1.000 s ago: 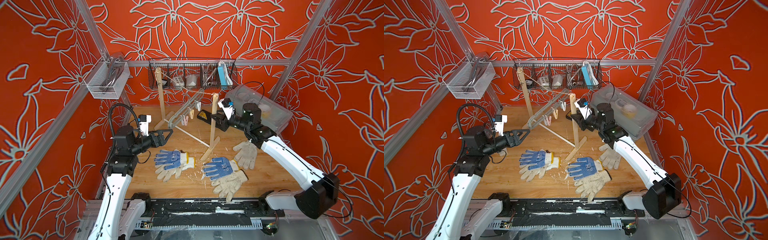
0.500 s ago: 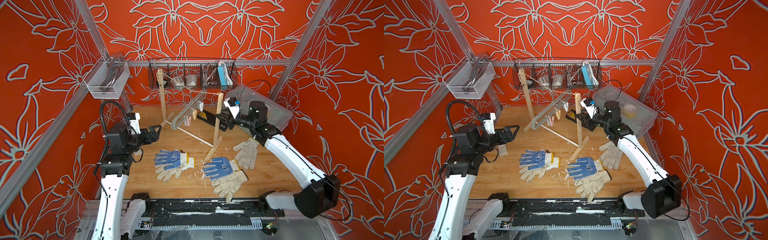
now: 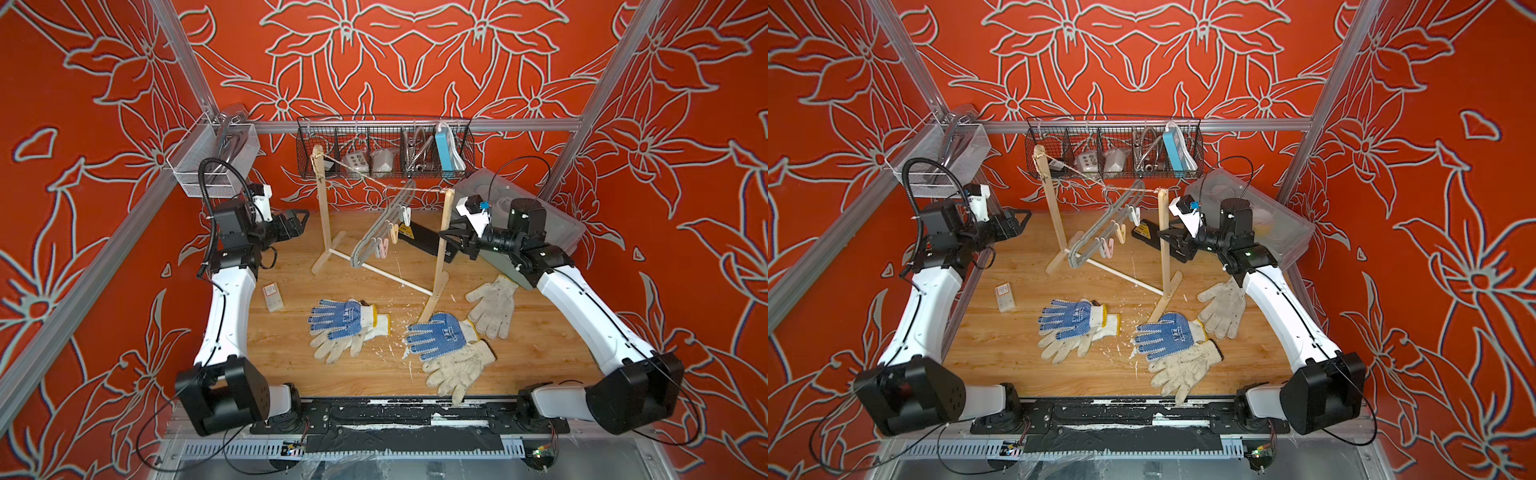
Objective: Clip the gloves onto a hanger to dry
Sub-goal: Move the clothesline to the center of the board.
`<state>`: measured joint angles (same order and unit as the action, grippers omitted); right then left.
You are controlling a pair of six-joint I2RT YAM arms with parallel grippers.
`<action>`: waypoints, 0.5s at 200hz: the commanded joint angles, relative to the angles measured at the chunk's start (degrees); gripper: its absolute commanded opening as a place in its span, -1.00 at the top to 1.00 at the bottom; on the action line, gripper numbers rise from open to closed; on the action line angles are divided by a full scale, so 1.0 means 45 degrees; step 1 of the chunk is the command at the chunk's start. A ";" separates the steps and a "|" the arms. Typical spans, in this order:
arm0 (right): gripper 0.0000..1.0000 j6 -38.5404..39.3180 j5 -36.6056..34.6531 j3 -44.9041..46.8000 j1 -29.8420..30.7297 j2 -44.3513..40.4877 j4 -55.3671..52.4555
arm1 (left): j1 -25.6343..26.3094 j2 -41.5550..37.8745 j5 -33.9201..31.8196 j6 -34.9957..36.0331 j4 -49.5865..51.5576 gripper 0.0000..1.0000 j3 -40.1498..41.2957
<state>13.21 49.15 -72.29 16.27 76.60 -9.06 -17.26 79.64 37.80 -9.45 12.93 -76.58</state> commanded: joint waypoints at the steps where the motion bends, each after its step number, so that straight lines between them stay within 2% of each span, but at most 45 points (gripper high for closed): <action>1: 0.57 0.0875 0.0718 -0.0305 -0.0091 0.0179 -0.0609 | 0.0026 0.1101 0.1483 0.1215 -0.0978 -0.73 -0.1192; 20: 0.57 0.0941 0.0682 -0.0340 -0.0086 0.0282 -0.0661 | 0.0112 0.2077 0.1847 0.1745 -0.0767 -0.70 -0.2186; 48: 0.57 0.0845 0.0837 -0.0451 -0.0091 0.0397 -0.0633 | 0.0647 0.3013 0.1320 0.3108 -0.0101 -0.70 -0.3291; 85: 0.57 0.0860 0.0825 -0.0706 -0.0081 0.0585 -0.0754 | 0.1121 0.3644 0.0780 0.3637 -0.0738 -0.60 -0.3523; 100: 0.57 0.0939 0.0841 -0.0837 -0.0086 0.0649 -0.0876 | 0.1233 0.3832 0.0393 0.3721 -0.1059 -0.50 -0.3532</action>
<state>14.28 51.33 -74.28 16.01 78.46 -10.52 -12.34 95.61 41.82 3.75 11.11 -91.57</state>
